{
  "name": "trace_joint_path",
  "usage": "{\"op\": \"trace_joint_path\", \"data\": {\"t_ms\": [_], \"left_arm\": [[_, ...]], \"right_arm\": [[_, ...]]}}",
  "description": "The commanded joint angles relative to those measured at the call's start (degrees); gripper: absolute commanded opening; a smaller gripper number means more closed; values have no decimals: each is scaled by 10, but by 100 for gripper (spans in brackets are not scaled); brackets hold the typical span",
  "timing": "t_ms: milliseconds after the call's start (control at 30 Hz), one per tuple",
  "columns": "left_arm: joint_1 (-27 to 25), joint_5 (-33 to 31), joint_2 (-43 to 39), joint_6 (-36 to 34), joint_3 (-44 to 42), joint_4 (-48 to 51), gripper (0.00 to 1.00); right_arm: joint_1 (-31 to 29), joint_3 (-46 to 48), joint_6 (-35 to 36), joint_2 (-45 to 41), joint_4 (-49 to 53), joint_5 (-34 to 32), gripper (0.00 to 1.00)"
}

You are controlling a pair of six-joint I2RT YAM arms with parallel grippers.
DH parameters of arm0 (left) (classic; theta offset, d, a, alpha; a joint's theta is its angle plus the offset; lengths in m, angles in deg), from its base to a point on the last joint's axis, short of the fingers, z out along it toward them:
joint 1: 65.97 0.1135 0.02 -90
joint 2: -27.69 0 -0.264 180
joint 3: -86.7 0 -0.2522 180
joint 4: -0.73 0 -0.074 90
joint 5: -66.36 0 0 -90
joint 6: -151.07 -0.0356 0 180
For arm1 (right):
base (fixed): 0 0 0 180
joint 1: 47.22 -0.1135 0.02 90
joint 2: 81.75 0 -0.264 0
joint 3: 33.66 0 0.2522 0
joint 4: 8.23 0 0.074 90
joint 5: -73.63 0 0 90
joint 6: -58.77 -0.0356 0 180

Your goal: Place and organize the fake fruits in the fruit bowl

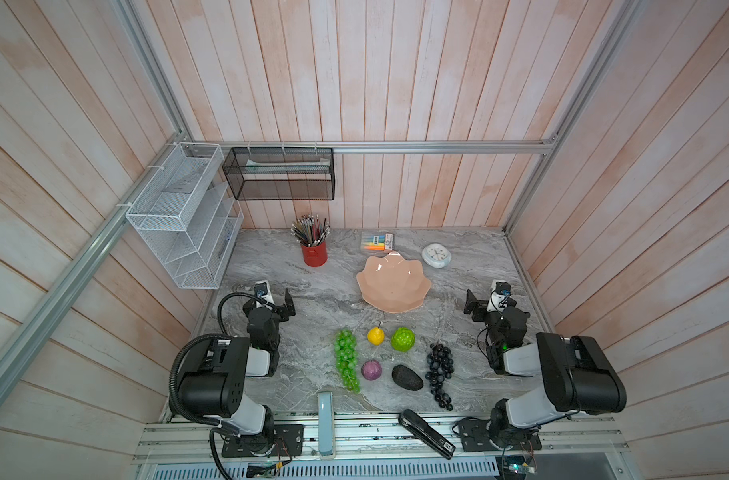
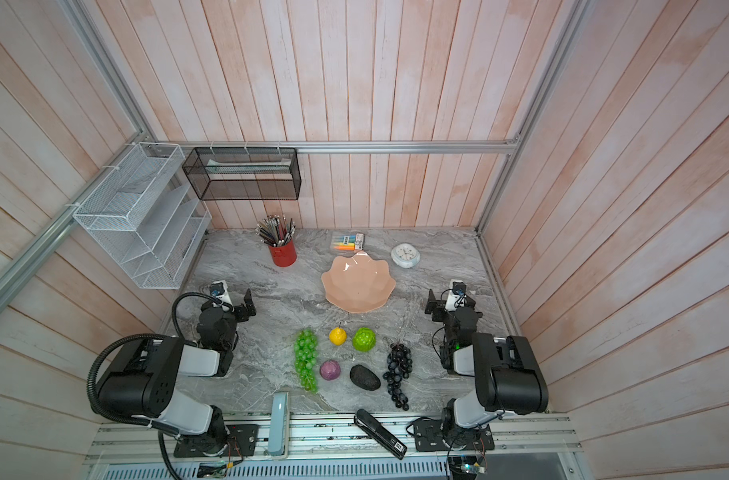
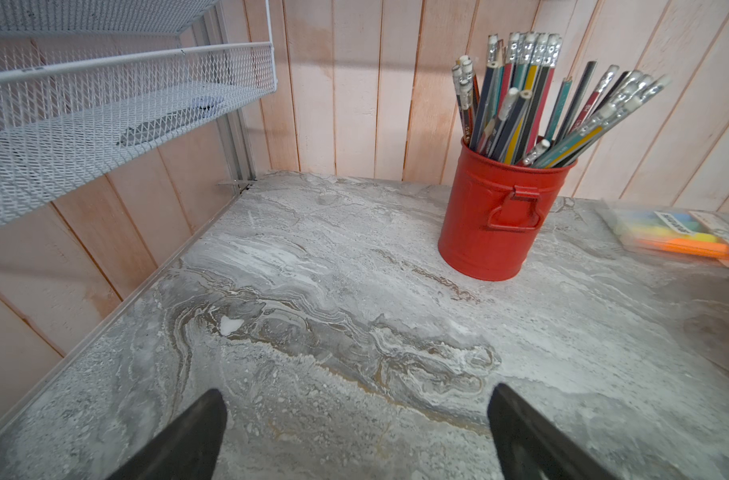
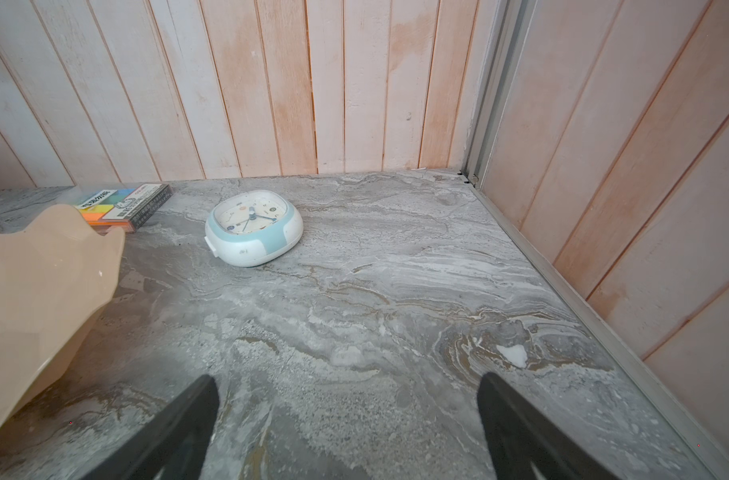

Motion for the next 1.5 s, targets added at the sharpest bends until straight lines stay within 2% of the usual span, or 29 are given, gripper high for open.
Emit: {"op": "trace_joint_path", "data": {"t_ms": [0, 167, 267, 333, 400, 533, 667, 867, 900, 933, 967, 1067, 1167, 1300, 1467], "left_arm": [[3, 6, -5, 4, 7, -21, 100], [2, -8, -7, 8, 7, -20, 100], [3, -33, -23, 19, 6, -4, 100], [2, -36, -18, 19, 9, -8, 100], [0, -36, -22, 18, 10, -1, 100], [-4, -37, -20, 14, 10, -4, 100], [-11, -40, -21, 6, 15, 5, 100], [-14, -41, -25, -4, 19, 5, 100], [-26, -75, -43, -10, 51, 74, 100], [-21, -64, -70, 1, 94, 176, 100], [-14, -53, -81, 5, 122, 229, 100], [-12, -45, -91, -6, 188, 300, 100], [-22, -97, -81, 40, 298, 470, 100], [-45, -108, -48, 126, 417, 689, 100], [-105, -60, -50, 155, 439, 773, 100]], "right_arm": [[-2, -11, -3, -6, 3, -7, 98], [-26, -11, -8, -29, 0, -100, 98], [-26, -47, -16, -79, 117, -117, 98], [-26, -62, -22, -98, 150, -132, 98], [-25, -75, -58, -118, 183, -159, 98], [-25, -118, -94, -179, 308, -128, 97], [-27, -130, -116, -221, 328, -85, 95], [-38, -170, -100, -248, 371, -63, 93], [-41, -177, -99, -250, 379, -63, 93], [-43, -180, -99, -251, 381, -60, 93], [-45, -180, -99, -251, 378, -57, 93], [-66, -186, -89, -244, 372, -66, 93], [-85, -207, -96, -228, 394, -77, 92], [-120, -248, -104, -221, 465, -75, 90], [-177, -319, -109, -196, 598, -51, 87]]}}
